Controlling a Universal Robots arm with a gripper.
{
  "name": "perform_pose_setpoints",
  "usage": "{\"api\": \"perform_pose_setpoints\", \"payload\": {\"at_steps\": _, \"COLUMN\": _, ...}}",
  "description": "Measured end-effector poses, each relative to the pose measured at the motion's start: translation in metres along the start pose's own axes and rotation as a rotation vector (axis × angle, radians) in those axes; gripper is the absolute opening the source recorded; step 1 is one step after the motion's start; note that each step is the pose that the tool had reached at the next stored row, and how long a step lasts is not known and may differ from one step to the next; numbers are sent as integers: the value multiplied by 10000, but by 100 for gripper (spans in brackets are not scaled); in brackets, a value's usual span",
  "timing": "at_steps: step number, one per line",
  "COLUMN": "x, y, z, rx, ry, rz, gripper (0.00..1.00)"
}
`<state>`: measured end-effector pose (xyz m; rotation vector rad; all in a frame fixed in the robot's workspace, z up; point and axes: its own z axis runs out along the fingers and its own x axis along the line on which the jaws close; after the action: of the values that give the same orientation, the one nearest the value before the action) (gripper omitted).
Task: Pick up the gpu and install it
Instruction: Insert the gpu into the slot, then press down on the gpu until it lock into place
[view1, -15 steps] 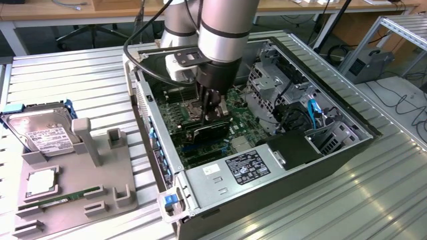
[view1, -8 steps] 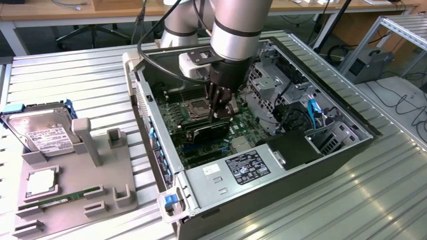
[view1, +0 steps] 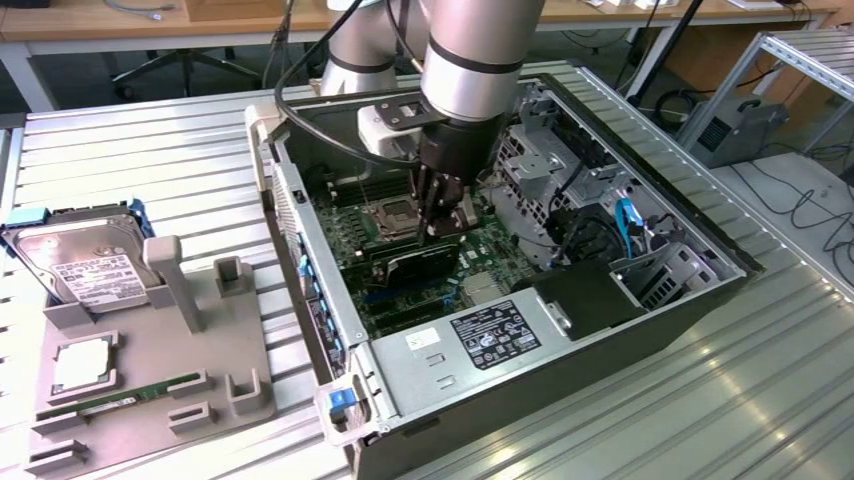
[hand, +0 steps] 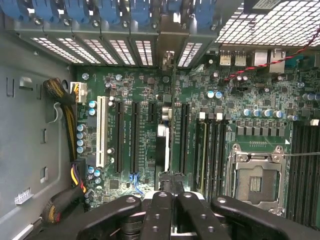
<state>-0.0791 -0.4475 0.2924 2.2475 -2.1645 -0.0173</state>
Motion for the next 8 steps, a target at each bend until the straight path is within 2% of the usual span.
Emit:
{"api": "perform_pose_setpoints", "payload": {"at_steps": 5, "x": 0, "y": 0, "z": 0, "rx": 0, "ry": 0, "rz": 0, "gripper": 11}}
{"api": "perform_pose_setpoints", "payload": {"at_steps": 8, "x": -2, "y": 55, "z": 5, "rx": 0, "ry": 0, "rz": -1, "gripper": 11}}
